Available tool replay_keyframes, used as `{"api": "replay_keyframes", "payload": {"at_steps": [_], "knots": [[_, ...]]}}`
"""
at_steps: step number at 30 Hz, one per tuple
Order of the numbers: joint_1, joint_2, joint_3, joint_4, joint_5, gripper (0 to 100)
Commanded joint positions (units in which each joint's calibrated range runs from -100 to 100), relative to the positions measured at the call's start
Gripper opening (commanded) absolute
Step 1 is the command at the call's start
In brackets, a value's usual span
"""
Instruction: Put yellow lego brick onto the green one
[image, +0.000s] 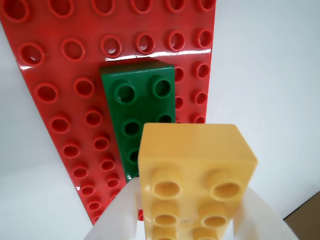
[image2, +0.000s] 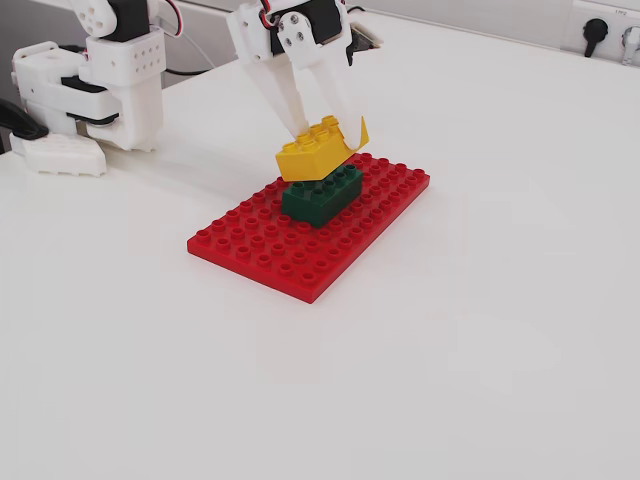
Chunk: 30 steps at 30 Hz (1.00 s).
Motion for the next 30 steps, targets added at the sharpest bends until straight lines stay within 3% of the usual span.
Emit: {"api": "replay_keyframes", "payload": {"at_steps": [1,11,16,30], "knots": [[-0.40,-0.04,-2.74,0.31,1.18,12],[-0.26,-0.04,-2.47,0.48,5.93,12],[-4.23,-0.04,-1.65,0.48,5.04,11],[-1.36,-9.09,3.23,-0.64,0.40,11]]}}
